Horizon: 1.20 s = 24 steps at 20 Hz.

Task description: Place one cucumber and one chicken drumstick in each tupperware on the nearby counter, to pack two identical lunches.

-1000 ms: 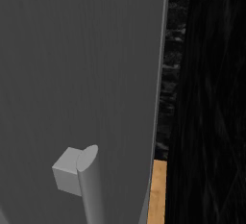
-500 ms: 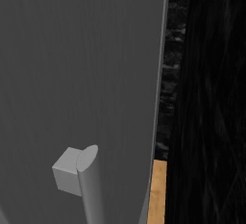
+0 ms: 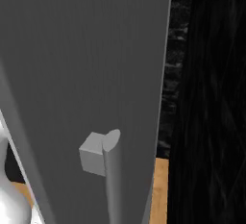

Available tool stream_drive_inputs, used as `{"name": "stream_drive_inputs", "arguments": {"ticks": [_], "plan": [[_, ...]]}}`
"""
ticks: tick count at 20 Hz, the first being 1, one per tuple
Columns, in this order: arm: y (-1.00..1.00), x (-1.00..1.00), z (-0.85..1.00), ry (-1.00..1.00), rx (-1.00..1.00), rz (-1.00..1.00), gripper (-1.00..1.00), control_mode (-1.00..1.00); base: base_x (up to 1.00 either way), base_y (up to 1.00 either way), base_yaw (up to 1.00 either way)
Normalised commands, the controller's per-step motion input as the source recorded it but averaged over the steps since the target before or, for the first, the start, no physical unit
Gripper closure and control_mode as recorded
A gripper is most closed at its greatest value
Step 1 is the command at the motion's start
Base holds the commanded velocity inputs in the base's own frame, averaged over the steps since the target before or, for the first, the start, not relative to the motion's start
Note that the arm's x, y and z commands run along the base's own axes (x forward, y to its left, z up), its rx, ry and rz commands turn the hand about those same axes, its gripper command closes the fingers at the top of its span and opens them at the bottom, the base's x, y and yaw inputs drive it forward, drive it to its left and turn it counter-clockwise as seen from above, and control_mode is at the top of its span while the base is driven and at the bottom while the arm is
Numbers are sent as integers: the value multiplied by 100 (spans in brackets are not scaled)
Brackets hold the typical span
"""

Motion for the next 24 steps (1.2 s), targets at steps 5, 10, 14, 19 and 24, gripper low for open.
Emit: {"name": "stream_drive_inputs", "arguments": {"ticks": [5, 10, 14, 19, 24], "plan": [[0, 0, 0, 0, 0, 0, 100, 100, -50, 89, 0], [0, 0, 0, 0, 0, 0, 100, 100, -26, 100, 0], [0, 0, 0, 0, 0, 0, 100, 100, -9, 100, -4], [0, 0, 0, 0, 0, 0, 100, 100, 22, 99, -28], [0, 0, 0, 0, 0, 0, 100, 100, 64, 74, -22]]}}
